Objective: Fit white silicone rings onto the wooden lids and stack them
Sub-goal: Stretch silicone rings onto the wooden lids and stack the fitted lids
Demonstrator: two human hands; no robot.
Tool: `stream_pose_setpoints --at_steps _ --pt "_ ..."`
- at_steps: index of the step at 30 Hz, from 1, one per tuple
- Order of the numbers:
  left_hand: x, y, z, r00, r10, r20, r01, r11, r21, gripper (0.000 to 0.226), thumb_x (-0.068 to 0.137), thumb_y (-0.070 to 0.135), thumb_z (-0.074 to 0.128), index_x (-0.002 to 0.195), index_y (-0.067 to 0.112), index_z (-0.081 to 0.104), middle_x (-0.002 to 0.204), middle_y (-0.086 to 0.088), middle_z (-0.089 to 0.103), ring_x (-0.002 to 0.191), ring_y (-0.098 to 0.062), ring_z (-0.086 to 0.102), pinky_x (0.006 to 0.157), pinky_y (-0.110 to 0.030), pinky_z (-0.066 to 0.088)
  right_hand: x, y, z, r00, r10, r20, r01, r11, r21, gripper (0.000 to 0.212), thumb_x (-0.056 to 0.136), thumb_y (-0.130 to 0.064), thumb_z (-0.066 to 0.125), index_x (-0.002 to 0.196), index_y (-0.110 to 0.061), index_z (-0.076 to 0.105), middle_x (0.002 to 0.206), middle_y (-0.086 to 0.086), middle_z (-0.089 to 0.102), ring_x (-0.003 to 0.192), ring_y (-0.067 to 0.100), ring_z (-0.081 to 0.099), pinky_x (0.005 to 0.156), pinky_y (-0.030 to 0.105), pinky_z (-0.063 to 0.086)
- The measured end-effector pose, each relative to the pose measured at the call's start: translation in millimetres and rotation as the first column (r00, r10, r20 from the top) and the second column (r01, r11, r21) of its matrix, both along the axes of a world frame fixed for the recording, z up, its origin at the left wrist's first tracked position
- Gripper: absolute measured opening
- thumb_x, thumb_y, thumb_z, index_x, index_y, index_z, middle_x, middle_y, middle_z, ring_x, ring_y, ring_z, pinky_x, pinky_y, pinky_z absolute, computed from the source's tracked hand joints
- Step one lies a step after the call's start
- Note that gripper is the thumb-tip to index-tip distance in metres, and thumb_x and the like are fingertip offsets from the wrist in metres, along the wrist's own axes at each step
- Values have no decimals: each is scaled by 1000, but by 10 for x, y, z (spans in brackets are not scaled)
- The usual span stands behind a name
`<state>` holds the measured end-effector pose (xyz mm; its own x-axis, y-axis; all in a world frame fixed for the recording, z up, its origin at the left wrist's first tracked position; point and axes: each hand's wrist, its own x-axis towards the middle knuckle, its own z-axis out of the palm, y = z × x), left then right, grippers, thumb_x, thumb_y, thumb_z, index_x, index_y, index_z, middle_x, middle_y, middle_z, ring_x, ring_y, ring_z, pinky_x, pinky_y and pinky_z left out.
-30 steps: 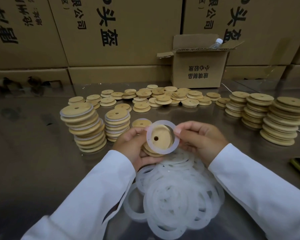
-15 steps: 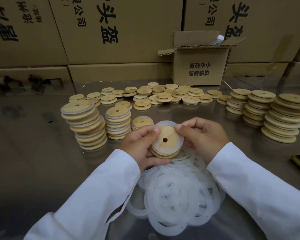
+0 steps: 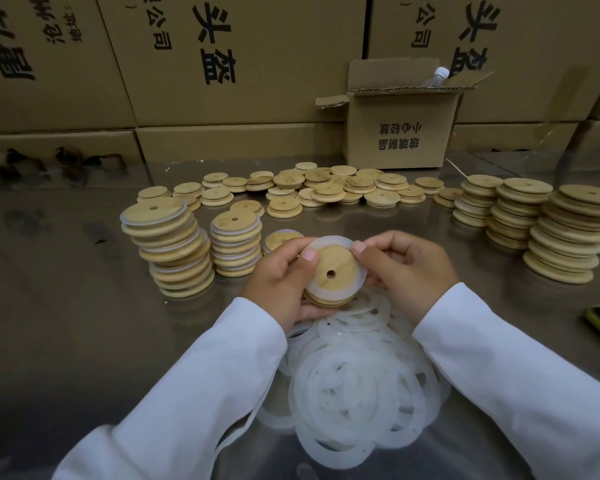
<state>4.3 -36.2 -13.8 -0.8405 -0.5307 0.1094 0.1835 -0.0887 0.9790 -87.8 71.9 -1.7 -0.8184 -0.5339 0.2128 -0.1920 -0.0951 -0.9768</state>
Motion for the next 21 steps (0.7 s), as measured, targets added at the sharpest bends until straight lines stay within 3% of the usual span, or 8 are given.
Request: stream_pose_setpoints --at_steps 7,14,21 --pt "14 14 12 999 -14 33 10 994 108 25 96 18 41 87 22 64 98 -13 64 86 -30 65 56 -36 58 3 4 -7 1000 -13 -27 13 1000 -10 14 80 -10 67 66 -13 64 50 -7 59 43 0 53 49 10 44" --pt "6 12 9 998 58 26 -59 998 36 20 95 17 44 92 13 63 102 -22 62 84 -34 65 52 -35 58 -14 3 -18 999 12 -41 -11 1000 26 16 81 -10 66 66 -13 63 47 -9 59 43 -1 53 50 10 45" --pt "-1 -28 3 986 161 -33 -162 986 -41 22 95 17 45 87 20 65 93 -13 66 85 -32 66 53 -34 57 24 2 25 996 69 -58 -68 998 8 14 82 -9 64 68 -13 63 62 2 64 52 4 58 58 14 50"
